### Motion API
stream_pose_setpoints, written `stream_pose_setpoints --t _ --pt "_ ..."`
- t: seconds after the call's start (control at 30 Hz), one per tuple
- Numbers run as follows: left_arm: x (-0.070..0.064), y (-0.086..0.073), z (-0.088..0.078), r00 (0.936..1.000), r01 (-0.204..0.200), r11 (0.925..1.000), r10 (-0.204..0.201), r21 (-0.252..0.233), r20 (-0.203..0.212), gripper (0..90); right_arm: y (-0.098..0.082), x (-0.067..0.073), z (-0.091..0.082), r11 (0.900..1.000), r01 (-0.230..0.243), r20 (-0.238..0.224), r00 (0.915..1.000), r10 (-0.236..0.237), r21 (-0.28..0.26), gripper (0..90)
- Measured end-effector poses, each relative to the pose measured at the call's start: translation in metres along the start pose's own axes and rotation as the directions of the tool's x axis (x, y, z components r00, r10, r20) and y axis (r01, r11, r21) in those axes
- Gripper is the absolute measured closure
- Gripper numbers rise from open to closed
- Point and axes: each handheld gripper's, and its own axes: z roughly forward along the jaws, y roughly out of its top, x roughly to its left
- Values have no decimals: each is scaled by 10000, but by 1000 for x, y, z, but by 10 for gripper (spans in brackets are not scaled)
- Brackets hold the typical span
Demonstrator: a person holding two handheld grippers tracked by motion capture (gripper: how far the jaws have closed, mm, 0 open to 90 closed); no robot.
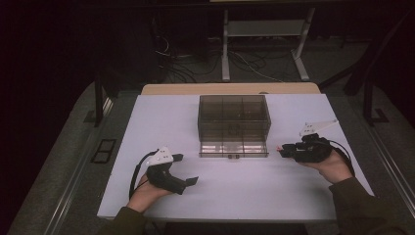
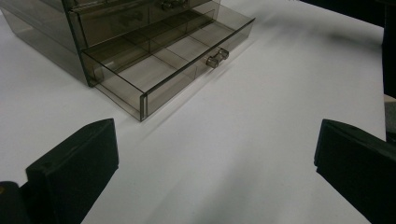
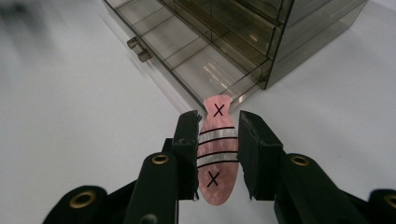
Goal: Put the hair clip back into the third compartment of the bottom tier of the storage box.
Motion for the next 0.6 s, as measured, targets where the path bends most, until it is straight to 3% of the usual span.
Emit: stream_pose_setpoints --t 0.6 --pt "-1 0 1 10000 1 10000 -1 -1 26 0 13 1 7 9996 238 -119 9996 -239 -122 679"
